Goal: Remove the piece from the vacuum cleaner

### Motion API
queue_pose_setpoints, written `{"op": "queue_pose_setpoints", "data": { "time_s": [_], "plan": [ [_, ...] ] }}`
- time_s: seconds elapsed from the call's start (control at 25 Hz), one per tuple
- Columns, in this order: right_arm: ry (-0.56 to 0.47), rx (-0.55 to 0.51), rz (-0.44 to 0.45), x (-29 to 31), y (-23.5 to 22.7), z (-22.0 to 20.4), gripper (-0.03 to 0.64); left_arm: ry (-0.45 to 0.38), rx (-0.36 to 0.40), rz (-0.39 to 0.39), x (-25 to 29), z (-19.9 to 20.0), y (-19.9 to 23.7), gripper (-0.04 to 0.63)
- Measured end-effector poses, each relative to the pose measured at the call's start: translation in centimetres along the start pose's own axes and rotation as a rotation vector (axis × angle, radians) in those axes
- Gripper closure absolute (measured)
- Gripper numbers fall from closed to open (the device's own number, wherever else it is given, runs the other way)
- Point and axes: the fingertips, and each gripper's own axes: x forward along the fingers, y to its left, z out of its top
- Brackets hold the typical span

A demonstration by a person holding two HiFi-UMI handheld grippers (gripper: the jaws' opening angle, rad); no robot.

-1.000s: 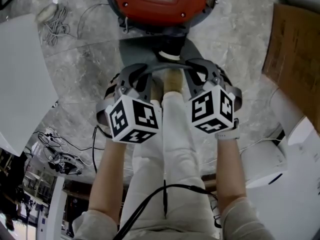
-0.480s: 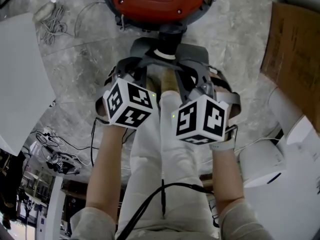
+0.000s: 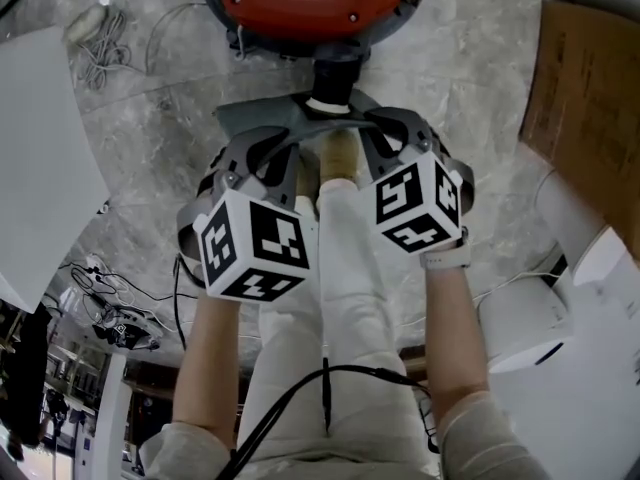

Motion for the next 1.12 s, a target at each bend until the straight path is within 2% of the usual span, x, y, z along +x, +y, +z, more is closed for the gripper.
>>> {"op": "queue_pose_setpoints", "data": {
  "time_s": [0.16, 0.36, 0.52, 0.84, 1.0, 1.12],
  "plan": [
    [-0.024, 0.042, 0.000, 0.0, 0.2, 0.1, 0.588, -0.002, 0.003, 0.018, 0.1, -0.1, 0.4, 0.562],
    [-0.041, -0.041, -0.061, -2.1, 0.8, 1.6, 0.588, 0.029, -0.048, 0.026, 1.6, -2.5, 1.4, 0.563],
    [-0.018, -0.147, -0.110, -3.0, 1.3, 2.8, 0.588, 0.055, -0.081, 0.025, 3.4, -3.5, 2.2, 0.563],
    [0.014, -0.217, -0.124, -3.7, 2.3, 4.1, 0.588, 0.069, -0.137, -0.007, 5.9, -4.1, 1.6, 0.563],
    [-0.008, -0.160, -0.108, -3.3, 1.9, 3.4, 0.588, 0.083, -0.117, -0.015, 5.5, -4.0, 1.3, 0.563],
    [-0.033, -0.083, -0.087, -2.8, 1.3, 2.3, 0.588, 0.055, -0.123, -0.031, 3.8, -3.9, 0.7, 0.563]
  ]
}}
